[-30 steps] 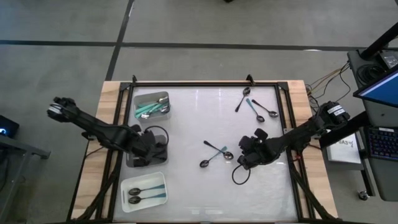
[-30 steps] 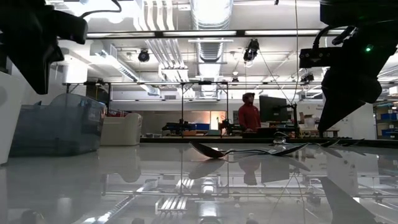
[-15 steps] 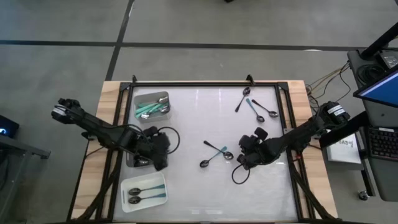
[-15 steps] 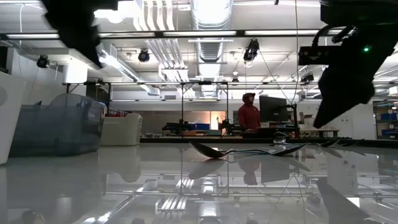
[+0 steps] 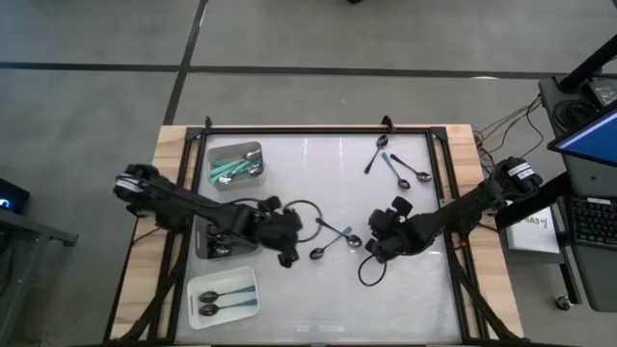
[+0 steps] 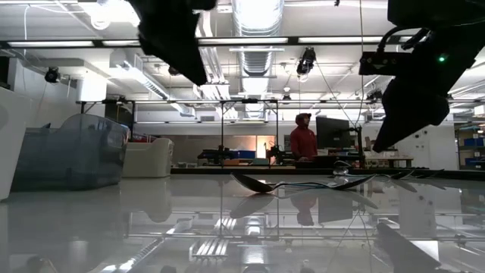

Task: Sort silverware by color (type)
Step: Put the black spoon into the black bin

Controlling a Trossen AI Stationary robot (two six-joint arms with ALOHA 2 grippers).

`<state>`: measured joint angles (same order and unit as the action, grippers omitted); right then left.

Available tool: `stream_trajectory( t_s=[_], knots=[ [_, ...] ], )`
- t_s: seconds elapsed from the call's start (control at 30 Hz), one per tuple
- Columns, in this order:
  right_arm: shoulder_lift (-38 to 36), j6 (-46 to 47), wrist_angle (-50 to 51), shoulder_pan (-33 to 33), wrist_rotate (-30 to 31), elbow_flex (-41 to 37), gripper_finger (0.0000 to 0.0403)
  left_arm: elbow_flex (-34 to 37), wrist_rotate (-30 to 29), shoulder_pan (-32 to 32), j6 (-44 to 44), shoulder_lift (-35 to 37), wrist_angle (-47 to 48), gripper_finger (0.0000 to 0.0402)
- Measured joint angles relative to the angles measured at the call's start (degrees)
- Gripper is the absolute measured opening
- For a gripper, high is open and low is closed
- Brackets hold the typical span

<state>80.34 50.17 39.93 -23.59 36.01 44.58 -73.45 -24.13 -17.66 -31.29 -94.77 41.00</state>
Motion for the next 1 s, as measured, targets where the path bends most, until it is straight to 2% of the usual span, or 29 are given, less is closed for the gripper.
stream_trajectory(
  t_s=[0.1, 0.23, 0.47, 0.73, 0.83, 1.0],
  knots=[
    [0.00, -1.57, 0.06, 0.00, -0.02, 0.00, 0.0123, -2.12, 6.92, 2.41, 6.32, -3.68, -0.03, 0.0034],
    [0.00, -2.24, 0.07, 0.00, -0.02, 0.00, 0.0123, -2.74, 12.66, 6.76, 13.99, -7.72, -0.52, 0.0034],
    [0.00, -2.23, 0.08, 0.00, -0.25, 0.00, 0.0123, -1.52, 24.67, 13.78, 28.35, -13.63, -12.05, 0.0034],
    [0.00, -2.76, 0.13, 0.00, -0.44, 0.00, 0.0123, -1.81, 25.61, 16.12, 45.29, -21.59, -20.30, 0.0034],
    [0.00, -2.88, 0.18, 0.00, -0.44, 0.00, 0.0123, -1.98, 25.75, 16.12, 45.43, -22.98, -24.14, 0.0034],
    [0.00, -2.88, 0.16, 0.00, -0.44, -0.02, 0.0123, -1.91, 27.62, 15.99, 44.10, -22.78, -24.76, 0.0034]
  ],
)
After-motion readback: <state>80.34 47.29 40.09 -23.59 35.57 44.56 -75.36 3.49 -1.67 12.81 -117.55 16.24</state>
